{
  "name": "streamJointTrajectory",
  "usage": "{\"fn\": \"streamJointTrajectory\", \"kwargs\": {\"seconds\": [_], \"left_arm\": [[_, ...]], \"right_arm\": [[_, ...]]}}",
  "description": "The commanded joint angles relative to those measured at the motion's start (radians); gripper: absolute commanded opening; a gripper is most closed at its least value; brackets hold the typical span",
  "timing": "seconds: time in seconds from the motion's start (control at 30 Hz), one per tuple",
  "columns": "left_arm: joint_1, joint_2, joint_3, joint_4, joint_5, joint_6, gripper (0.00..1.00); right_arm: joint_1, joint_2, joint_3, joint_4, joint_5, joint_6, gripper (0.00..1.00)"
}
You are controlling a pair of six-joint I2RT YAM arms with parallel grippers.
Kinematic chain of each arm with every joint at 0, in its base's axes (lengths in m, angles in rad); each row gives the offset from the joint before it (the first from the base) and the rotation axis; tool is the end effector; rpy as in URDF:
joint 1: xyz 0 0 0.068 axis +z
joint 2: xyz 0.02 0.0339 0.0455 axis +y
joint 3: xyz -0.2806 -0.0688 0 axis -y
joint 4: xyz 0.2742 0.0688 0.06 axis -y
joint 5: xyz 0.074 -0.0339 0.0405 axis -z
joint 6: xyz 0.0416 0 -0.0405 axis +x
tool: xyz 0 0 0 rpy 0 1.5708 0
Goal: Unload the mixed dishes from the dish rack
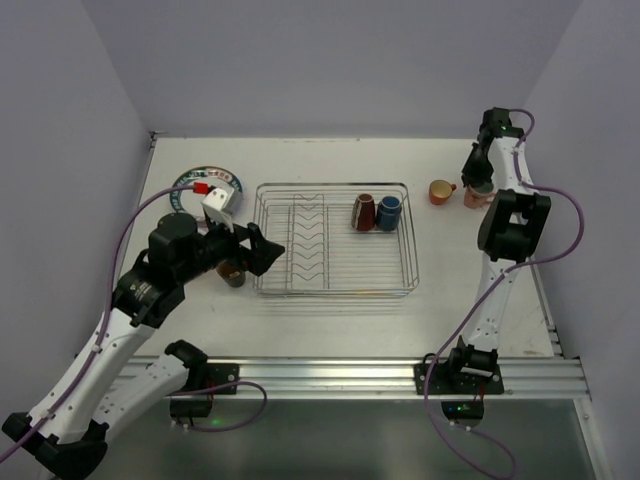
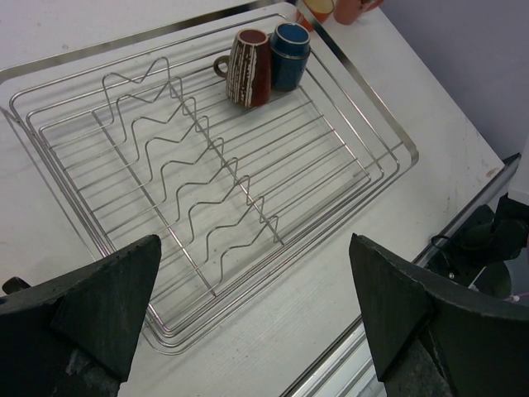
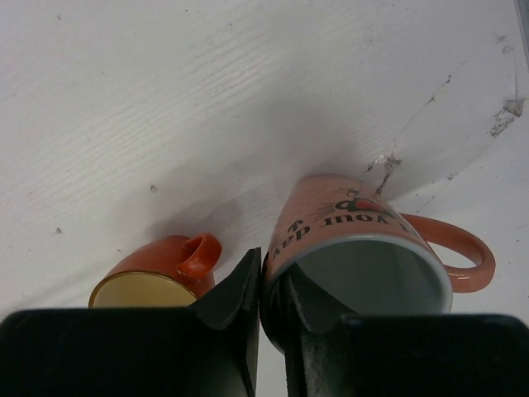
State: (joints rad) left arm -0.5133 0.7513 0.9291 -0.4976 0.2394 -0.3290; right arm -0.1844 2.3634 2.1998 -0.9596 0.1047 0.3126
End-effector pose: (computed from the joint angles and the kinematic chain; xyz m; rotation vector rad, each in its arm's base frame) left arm 0.1544 -0.0984 0.3766 0.3489 1.9303 -0.7915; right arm 0.5400 -0.1051 0.2210 0.6919 2.5963 -0.1013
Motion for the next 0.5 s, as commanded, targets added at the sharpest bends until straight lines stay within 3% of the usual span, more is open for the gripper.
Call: {"fn": "streamJointTrajectory", "kwargs": {"seconds": [0.0, 0.23, 0.47], "left_arm": [[-0.004, -0.015, 0.023, -0.013, -0.002, 0.018, 1.0], [-0.004, -0.012, 0.031, -0.019, -0.012, 0.012, 1.0], [-0.004, 0.0, 0.045, -0.016, -0.018, -0.004, 1.0]], "right_arm": [[-0.003, -0.044, 0.018, -0.005, 0.007, -0.012, 0.18], [-0.003, -0.133, 0.011, -0.005, 0.001, 0.005, 0.48], [0.002, -0.323, -0.026, -0.022, 0.004, 0.023, 0.5]]}}
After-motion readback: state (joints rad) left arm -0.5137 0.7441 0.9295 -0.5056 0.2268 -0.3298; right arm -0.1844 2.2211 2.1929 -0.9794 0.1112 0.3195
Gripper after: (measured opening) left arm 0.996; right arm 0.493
